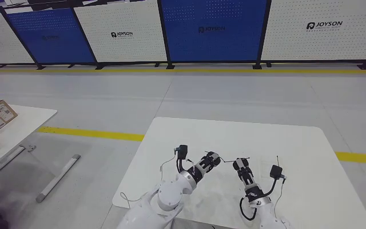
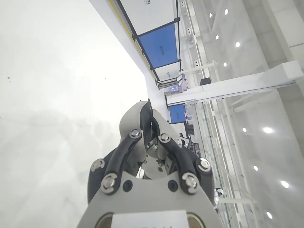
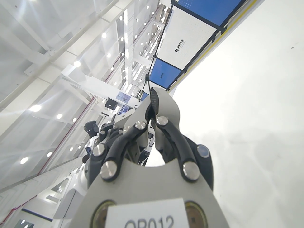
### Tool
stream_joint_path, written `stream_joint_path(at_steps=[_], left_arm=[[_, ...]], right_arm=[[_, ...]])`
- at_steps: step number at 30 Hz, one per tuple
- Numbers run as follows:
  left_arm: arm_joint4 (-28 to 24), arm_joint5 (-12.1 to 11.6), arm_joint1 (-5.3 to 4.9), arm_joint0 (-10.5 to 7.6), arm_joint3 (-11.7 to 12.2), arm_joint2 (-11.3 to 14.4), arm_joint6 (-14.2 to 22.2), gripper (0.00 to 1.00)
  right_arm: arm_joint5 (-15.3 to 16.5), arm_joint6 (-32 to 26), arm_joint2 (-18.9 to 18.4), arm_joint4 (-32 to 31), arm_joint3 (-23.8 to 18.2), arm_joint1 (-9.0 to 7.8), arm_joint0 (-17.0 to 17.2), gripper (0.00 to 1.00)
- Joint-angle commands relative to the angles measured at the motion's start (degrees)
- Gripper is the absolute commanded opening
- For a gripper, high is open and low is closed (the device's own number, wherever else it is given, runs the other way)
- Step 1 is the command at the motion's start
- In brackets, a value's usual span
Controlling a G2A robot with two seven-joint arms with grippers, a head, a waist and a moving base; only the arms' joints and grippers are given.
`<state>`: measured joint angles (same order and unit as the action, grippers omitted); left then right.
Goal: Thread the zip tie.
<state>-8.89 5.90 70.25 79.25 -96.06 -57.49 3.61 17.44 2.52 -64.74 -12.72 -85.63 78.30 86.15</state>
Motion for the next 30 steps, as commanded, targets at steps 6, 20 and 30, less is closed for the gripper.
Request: stream_joint_path(at_steps=[6, 20, 30], left_arm=[[0.4, -0.1, 0.12, 0.11, -0.1, 0.0, 0.2, 0.00], [4.0, -0.4, 0.39, 0.23, 0.3, 0.6, -1.3, 0.22], [6.1, -0.5, 0.58, 0.29, 0.6, 1.1, -1.5, 0.14]], right_arm=[[-1.3, -1.0, 0.3, -0.4, 0.0, 0.11, -0.3, 0.00], [-1.4, 0.1, 0.0, -1.2, -0.8, 0.26, 0.4, 0.00], [-2.2, 0.1, -0.2, -1.6, -1.2, 0.35, 0.5, 0.00]])
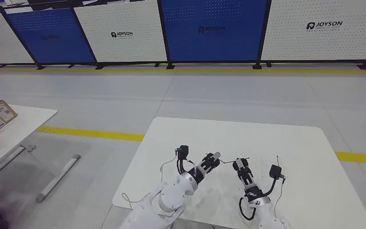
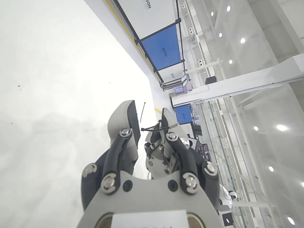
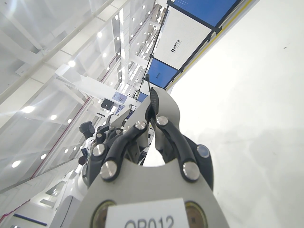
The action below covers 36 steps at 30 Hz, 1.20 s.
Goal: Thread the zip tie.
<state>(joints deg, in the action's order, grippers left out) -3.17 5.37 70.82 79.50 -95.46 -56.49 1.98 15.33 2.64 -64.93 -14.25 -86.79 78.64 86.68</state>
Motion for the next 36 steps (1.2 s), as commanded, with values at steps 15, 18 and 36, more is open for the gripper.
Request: stream_joint_path(at_steps=[15, 18, 36], left_arm=[[3.2, 0.0, 0.13, 0.61, -0.3, 0.7, 1.0, 0.13], [3.7, -0.1, 0.14, 0.70, -0.2, 0.8, 1.2, 0.10], [4.9, -0.2, 0.38, 0.67, -0.1, 0.6, 1.6, 0.00]], right_arm=[[-1.1, 0.4, 0.2, -0.8, -0.6, 0.25, 0.0, 0.00], [-1.1, 0.4, 0.2, -0.9, -0.5, 0.29, 0.0, 0.00], [-1.7, -1.9, 0.2, -1.2, 0.1, 0.39, -0.4, 0.00]])
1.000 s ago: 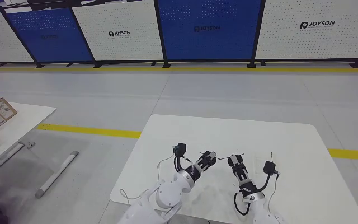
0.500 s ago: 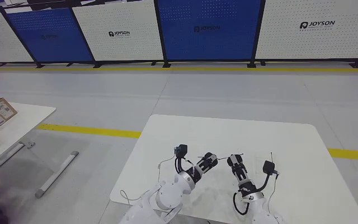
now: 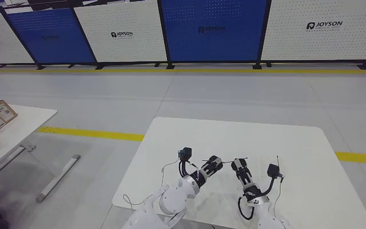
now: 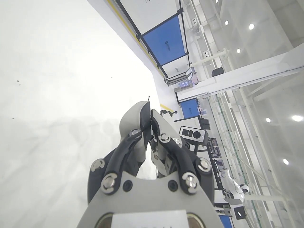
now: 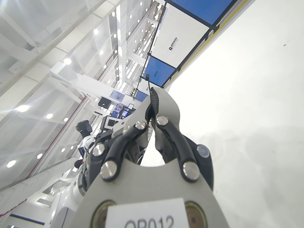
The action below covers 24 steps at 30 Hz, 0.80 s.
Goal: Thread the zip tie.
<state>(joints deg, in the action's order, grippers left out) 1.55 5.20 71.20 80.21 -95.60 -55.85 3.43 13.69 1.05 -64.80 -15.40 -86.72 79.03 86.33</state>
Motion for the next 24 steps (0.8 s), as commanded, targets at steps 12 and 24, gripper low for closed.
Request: stream_joint_path(at_steps=[12, 24], left_arm=[[0.9, -0.5, 0.07, 0.04, 0.1, -0.1, 1.0, 0.00], [0.8, -0.8, 0.11, 0.29, -0.1, -0.3, 2.3, 0.00]], right_arm=[[-0.2, -2.2, 0.2, -0.4, 0.1, 0.00, -0.4, 0.00], [0.3, -3.5, 0.3, -0.1, 0.3, 0.00, -0.5, 0.00]])
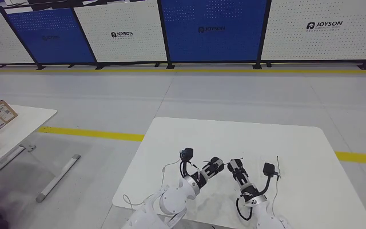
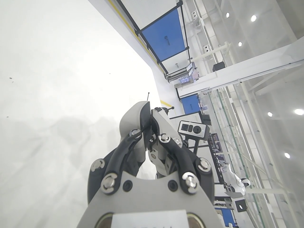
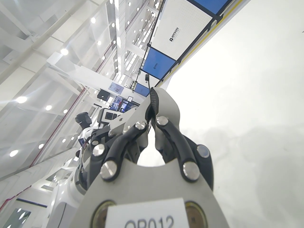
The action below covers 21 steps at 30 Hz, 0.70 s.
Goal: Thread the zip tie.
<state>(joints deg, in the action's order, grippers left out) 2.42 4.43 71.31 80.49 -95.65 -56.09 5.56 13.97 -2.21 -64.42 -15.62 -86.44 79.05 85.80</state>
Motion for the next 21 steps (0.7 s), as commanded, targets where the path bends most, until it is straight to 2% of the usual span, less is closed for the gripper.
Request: stream_joint_path(at_steps=[1, 5, 8, 9, 16, 18, 20, 21], left_arm=[[-0.2, 0.0, 0.00, 0.05, -0.1, -0.1, 0.2, 0.00], [-0.3, 0.3, 0.01, 0.12, -0.1, -0.2, 0.6, 0.00], [-0.2, 0.9, -0.01, 0.03, -0.2, -0.3, 1.0, 0.22], [-0.2, 0.9, -0.01, 0.04, -0.2, -0.4, 1.0, 0.24], [0.1, 0.7, -0.04, 0.07, -0.3, -0.5, 1.5, 0.19], [0.2, 0.6, -0.04, 0.15, -0.3, -0.6, 1.5, 0.14], [0.3, 0.5, -0.05, 0.21, -0.4, -0.6, 1.5, 0.00], [0.3, 0.5, -0.05, 0.24, -0.4, -0.7, 1.4, 0.00]], right_arm=[[0.1, -0.4, -0.1, 0.2, 0.0, -0.02, 0.0, 0.00], [0.2, -0.2, -0.2, 0.5, 0.0, -0.02, 0.0, 0.00], [0.0, 0.4, -0.5, 0.4, -0.2, -0.04, 0.2, 0.00], [-0.3, 0.7, -0.6, 0.1, -0.2, -0.05, 0.3, 0.00], [-1.9, 1.5, -0.7, -0.6, -0.8, -0.02, 0.7, 0.00], [-2.2, 1.5, -0.8, -0.5, -0.9, -0.02, 0.8, 0.00], [-2.4, 1.5, -0.9, -0.6, -1.0, -0.02, 0.8, 0.00], [-2.5, 1.6, -0.9, -0.7, -1.1, -0.02, 0.9, 0.00]])
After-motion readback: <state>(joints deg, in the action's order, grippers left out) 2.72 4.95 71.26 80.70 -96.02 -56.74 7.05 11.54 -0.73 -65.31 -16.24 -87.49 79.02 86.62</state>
